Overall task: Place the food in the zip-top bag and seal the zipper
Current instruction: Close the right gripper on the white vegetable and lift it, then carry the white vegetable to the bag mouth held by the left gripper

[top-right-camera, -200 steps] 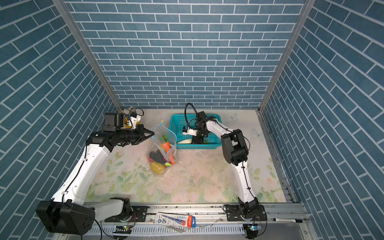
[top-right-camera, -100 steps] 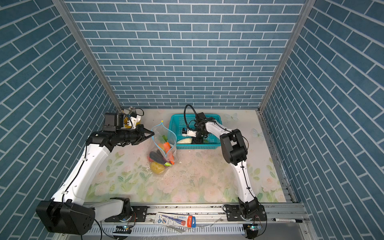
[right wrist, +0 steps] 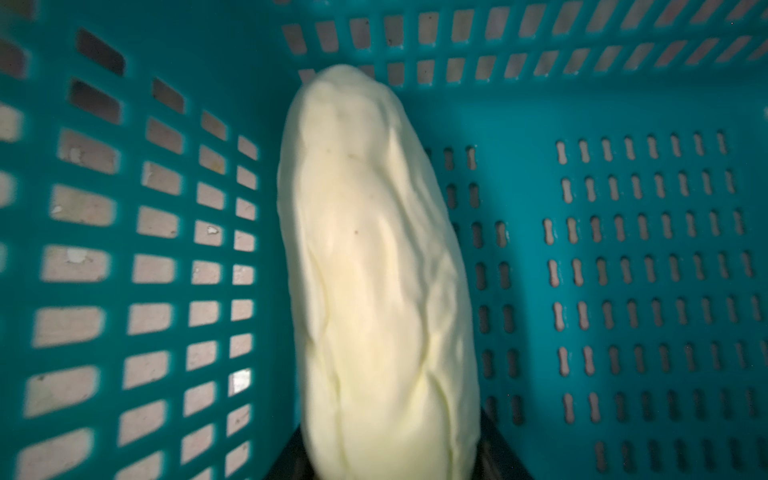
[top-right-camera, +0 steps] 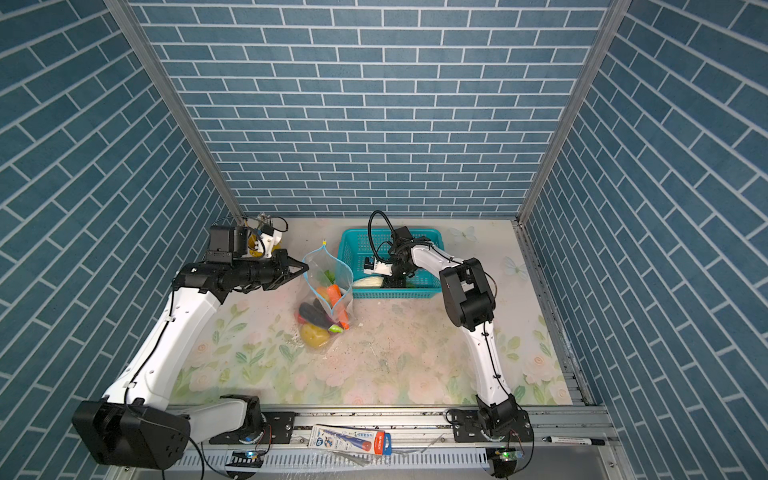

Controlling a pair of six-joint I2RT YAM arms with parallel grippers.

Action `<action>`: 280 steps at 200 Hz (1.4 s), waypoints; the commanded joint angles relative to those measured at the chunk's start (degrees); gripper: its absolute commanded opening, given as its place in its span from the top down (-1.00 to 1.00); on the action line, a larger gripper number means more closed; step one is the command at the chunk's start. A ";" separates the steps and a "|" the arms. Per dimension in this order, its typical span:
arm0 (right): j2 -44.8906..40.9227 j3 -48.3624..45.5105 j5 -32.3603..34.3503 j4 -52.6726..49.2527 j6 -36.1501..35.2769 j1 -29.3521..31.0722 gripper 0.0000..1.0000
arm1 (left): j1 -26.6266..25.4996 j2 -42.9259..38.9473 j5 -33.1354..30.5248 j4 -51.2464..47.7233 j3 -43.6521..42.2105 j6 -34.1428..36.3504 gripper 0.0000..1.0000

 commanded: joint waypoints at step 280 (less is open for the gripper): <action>-36.82 -12.03 17.62 -14.44 -0.67 0.12 0.25 | -0.72 3.28 -0.45 -3.80 7.65 0.31 1.00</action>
